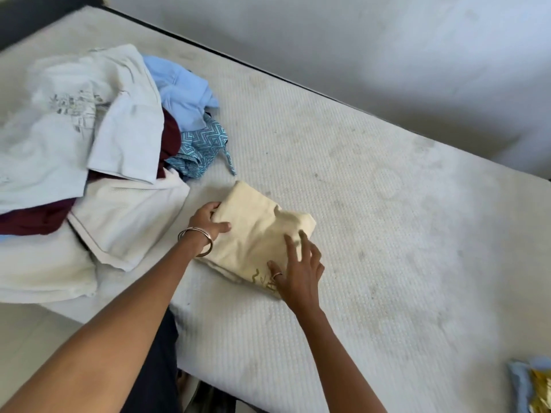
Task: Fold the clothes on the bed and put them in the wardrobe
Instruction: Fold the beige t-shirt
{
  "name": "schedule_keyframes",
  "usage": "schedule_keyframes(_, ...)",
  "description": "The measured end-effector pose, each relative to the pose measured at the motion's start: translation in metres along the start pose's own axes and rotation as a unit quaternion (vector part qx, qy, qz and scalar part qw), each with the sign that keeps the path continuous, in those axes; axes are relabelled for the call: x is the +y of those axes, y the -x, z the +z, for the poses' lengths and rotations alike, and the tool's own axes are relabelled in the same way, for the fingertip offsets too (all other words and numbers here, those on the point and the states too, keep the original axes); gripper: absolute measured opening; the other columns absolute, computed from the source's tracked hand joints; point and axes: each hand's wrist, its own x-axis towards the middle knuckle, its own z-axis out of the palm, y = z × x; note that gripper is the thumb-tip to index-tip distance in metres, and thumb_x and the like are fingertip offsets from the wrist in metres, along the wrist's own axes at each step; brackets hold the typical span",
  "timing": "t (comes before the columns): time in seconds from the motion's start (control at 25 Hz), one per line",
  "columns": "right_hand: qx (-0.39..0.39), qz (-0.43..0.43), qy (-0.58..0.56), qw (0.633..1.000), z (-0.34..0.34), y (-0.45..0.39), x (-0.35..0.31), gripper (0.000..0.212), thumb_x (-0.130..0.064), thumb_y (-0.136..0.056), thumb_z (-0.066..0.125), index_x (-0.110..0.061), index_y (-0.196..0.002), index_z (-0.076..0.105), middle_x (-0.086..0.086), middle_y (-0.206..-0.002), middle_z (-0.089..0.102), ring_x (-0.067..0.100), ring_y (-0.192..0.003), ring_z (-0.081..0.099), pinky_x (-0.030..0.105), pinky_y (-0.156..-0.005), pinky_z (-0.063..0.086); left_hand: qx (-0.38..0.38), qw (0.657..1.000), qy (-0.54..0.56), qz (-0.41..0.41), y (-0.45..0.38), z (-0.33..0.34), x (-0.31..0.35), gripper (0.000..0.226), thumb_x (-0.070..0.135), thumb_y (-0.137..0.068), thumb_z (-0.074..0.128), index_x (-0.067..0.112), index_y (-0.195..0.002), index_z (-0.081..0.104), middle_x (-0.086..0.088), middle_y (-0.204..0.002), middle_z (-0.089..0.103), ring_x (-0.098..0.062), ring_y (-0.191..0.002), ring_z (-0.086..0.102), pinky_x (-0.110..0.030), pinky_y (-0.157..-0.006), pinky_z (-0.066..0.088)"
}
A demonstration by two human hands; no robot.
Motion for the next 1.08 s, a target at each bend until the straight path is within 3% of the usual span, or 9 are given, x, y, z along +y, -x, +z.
schedule_keyframes(0.08,-0.074,-0.064,0.118,0.988,0.009,-0.003,0.008,0.073,-0.063,-0.095,0.039,-0.042,-0.154,0.002,-0.01,-0.163,-0.018,0.024,-0.149,-0.019,0.059,-0.117,0.007,-0.002,1.0,-0.005,-0.012,-0.004,-0.001,-0.007,0.07,0.01,-0.072,0.08,0.017,-0.135,0.05,-0.008,-0.125,0.061,-0.025,-0.111,0.059,-0.029,-0.094,0.043)
schedule_keyframes(0.16,-0.13,-0.031,0.178,0.975,0.017,-0.007,0.014,0.078,-0.072,-0.092,0.03,-0.042,-0.153,-0.01,-0.009,-0.16,-0.028,0.027,-0.145,-0.031,0.069,-0.113,0.001,0.006,0.999,-0.033,-0.023,-0.003,-0.001,-0.017,0.067,0.011,-0.075,0.078,0.017,-0.135,0.049,-0.013,-0.124,0.061,-0.029,-0.113,0.058,-0.034,-0.099,0.043)
schedule_keyframes(0.28,-0.124,0.008,0.125,0.984,0.018,-0.013,-0.008,0.092,-0.075,-0.087,0.039,-0.028,-0.155,0.001,0.004,-0.162,-0.021,0.032,-0.145,-0.029,0.068,-0.112,-0.005,0.043,0.987,-0.153,-0.001,0.001,0.005,-0.021,0.06,0.033,-0.081,0.072,0.019,-0.135,0.048,-0.015,-0.129,0.051,-0.036,-0.119,0.049,-0.044,-0.1,0.041)
schedule_keyframes(0.4,-0.119,-0.054,0.089,0.987,0.02,-0.006,-0.027,0.103,-0.067,-0.083,0.058,-0.019,-0.156,0.004,0.009,-0.163,-0.017,0.03,-0.148,-0.021,0.056,-0.118,-0.002,-0.001,0.969,-0.246,-0.038,0.015,0.009,-0.016,0.072,0.06,-0.081,0.062,0.019,-0.136,0.04,-0.015,-0.13,0.044,-0.039,-0.121,0.045,-0.049,-0.097,0.042)
schedule_keyframes(0.6,-0.114,-0.089,0.161,0.976,0.051,0.003,-0.041,0.126,-0.067,-0.072,0.07,-0.018,-0.155,-0.012,0.019,-0.162,-0.006,0.043,-0.149,-0.002,0.068,-0.113,0.016,-0.091,0.982,0.054,-0.157,0.008,-0.008,-0.006,0.075,0.049,-0.059,0.082,0.009,-0.117,0.056,-0.01,-0.108,0.067,-0.028,-0.091,0.066,-0.037,-0.081,0.054)
schedule_keyframes(0.72,-0.008,-0.016,0.161,0.987,0.063,-0.005,-0.061,0.111,-0.064,-0.068,0.073,-0.017,-0.153,0.02,0.018,-0.15,0.036,0.044,-0.138,0.035,0.07,-0.1,0.029,-0.118,0.96,0.177,-0.184,0.022,-0.011,0.028,0.03,0.022,-0.081,0.072,0.005,-0.103,0.063,-0.01,-0.081,0.067,-0.022,-0.061,0.064,-0.024,-0.049,0.051)
schedule_keyframes(0.84,0.098,0.022,-0.004,0.995,0.04,-0.017,-0.065,0.064,-0.029,-0.077,0.074,-0.015,-0.135,0.048,0.009,-0.119,0.066,0.036,-0.104,0.064,0.052,-0.086,0.048,-0.161,0.921,0.301,-0.188,0.037,-0.009,0.061,0.02,0.017,-0.088,0.063,0.006,-0.104,0.06,-0.01,-0.08,0.065,-0.018,-0.056,0.063,-0.024,-0.047,0.051)
schedule_keyframes(0.96,0.046,0.007,-0.206,0.977,-0.023,-0.024,-0.052,0.047,-0.015,-0.083,0.063,-0.01,-0.129,0.055,0.01,-0.103,0.071,0.031,-0.088,0.068,0.044,-0.074,0.056,-0.221,0.873,0.42,-0.114,0.054,-0.011,0.096,0.023,0.022,-0.092,0.059,0.006,-0.109,0.059,-0.013,-0.091,0.066,-0.021,-0.069,0.068,-0.034,-0.062,0.058)
schedule_keyframes(1.08,0.002,0.016,-0.457,0.889,-0.087,-0.016,-0.027,0.025,-0.003,-0.086,0.063,-0.006,-0.111,0.066,0.009,-0.098,0.074,0.027,-0.088,0.072,0.041,-0.074,0.061,-0.267,0.878,0.396,0.042,0.081,-0.011,0.134,0.026,0.021,-0.095,0.052,0.008,-0.118,0.058,-0.012,-0.111,0.066,-0.023,-0.094,0.065,-0.034,-0.08,0.052)
